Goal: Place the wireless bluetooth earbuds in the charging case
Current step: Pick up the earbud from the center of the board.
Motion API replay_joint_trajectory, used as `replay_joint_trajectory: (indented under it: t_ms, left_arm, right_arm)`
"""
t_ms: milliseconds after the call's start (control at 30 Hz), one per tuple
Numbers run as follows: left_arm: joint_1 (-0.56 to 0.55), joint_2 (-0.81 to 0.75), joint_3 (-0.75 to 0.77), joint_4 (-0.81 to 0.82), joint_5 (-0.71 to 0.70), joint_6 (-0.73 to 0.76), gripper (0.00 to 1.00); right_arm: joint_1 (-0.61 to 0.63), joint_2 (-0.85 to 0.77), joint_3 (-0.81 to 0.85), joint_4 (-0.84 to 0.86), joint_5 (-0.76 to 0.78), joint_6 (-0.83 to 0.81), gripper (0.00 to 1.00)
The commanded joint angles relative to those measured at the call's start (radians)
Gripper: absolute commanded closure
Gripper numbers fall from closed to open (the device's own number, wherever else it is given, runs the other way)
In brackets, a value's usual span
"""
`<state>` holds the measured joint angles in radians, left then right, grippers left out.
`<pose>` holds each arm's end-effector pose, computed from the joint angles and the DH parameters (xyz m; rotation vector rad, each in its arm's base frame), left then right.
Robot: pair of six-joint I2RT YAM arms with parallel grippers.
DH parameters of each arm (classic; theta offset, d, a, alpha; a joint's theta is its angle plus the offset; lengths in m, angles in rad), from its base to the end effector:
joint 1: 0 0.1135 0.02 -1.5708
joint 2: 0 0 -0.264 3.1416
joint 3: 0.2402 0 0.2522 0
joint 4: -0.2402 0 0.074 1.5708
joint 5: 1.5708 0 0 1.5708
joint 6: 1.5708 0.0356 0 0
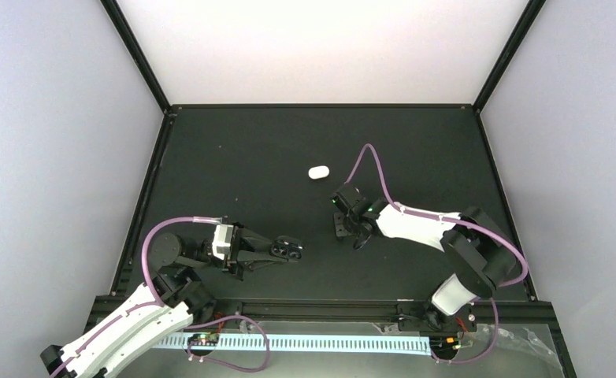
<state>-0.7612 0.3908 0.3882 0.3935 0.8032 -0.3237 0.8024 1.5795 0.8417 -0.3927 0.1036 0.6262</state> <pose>0.0636 -0.0960 0.3110 1.0167 1.0194 -1.3797 0.2046 0.2063 0.1581 -0.2084 2.7195 0.2930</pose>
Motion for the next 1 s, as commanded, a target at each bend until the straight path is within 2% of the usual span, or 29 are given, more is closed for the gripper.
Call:
replay_joint_trajectory:
  t_ms: [0,333,600,967]
  left_arm:
    - [-0.006,0.000,0.028,0.004,-0.014,0.012,0.98]
    - [-0.007,-0.004,0.026,0.001,-0.018,0.013,0.98]
    - [-0.010,-0.004,0.026,0.001,-0.019,0.013,0.99]
    - [-0.010,-0.006,0.028,-0.002,-0.022,0.016,0.98]
  right_arm:
    - [0.007,0.030,-0.004,0.001,-0.005,-0.013,0.69]
    - [0.017,0.051,-0.001,0.008,-0.014,-0.014,0.77]
    - [0.020,0.024,-0.002,0.007,-0.009,-0.013,0.91]
    - [0.020,-0.061,0.000,0.000,0.010,-0.010,0.99]
